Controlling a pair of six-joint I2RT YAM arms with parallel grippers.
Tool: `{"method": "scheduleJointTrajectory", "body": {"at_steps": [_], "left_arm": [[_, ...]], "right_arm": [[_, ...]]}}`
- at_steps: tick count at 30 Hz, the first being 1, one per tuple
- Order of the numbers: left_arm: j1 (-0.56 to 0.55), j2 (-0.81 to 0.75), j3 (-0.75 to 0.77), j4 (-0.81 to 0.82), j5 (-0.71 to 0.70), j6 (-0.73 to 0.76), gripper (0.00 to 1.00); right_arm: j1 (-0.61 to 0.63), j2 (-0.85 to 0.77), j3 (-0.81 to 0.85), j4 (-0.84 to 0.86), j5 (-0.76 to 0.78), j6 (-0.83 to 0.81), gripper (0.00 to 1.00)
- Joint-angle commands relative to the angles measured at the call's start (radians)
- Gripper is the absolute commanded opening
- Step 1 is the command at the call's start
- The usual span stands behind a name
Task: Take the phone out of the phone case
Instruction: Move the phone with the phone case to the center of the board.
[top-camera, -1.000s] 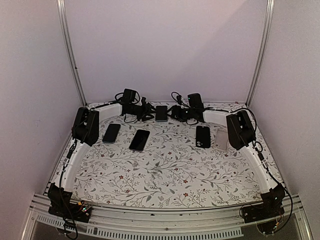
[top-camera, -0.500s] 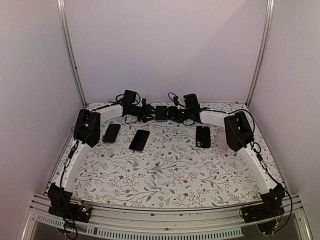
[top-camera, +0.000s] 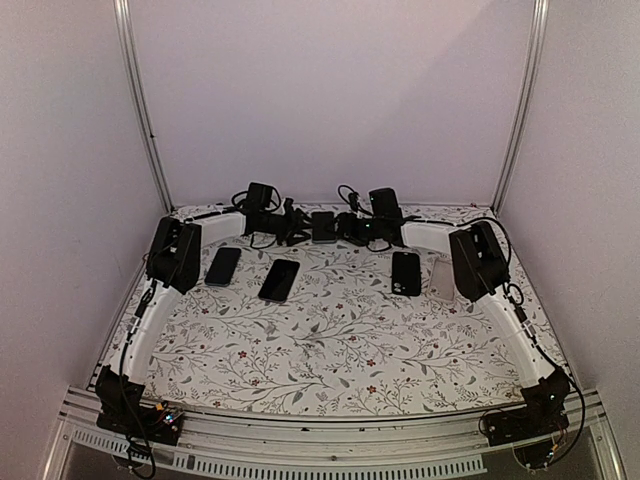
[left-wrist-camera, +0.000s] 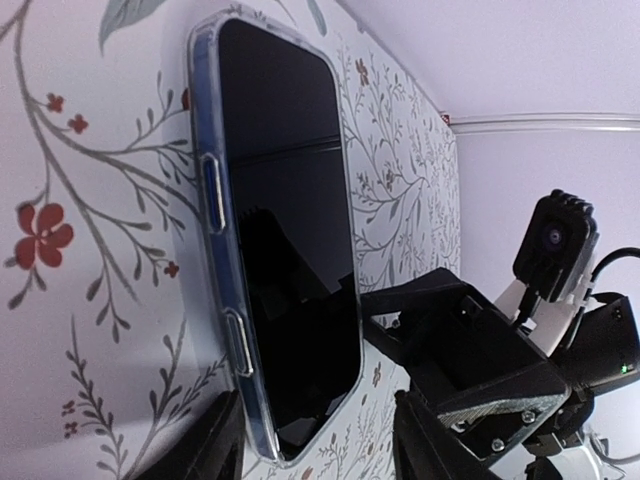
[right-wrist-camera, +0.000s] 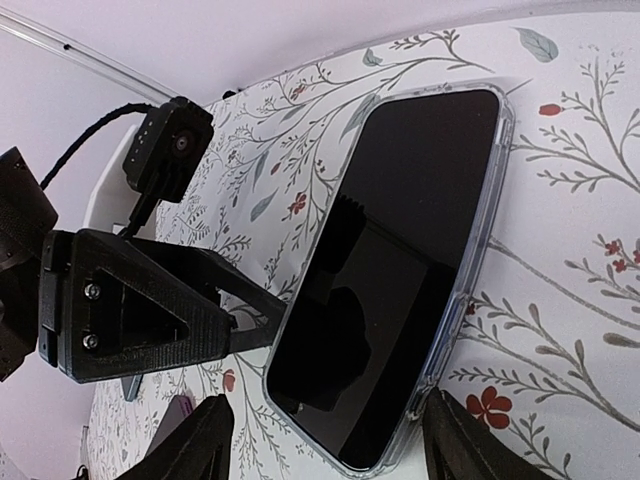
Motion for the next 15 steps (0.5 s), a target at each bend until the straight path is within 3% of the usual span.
{"method": "scheduleJointTrajectory", "body": {"at_steps": [1,15], "left_arm": [[-0.062,-0.045,-0.080,0.008,0.042,0.013,0.52],[-0.118,-0.227,-0.338,0.076,0.018,0.033,0.52]], "right_arm": [[0.019,-0.039,-0.112,-0.025,-0.016,0.004,0.66],[0.024,-0.258,-0.475,0.080,0.001,0.042,0.66]]}}
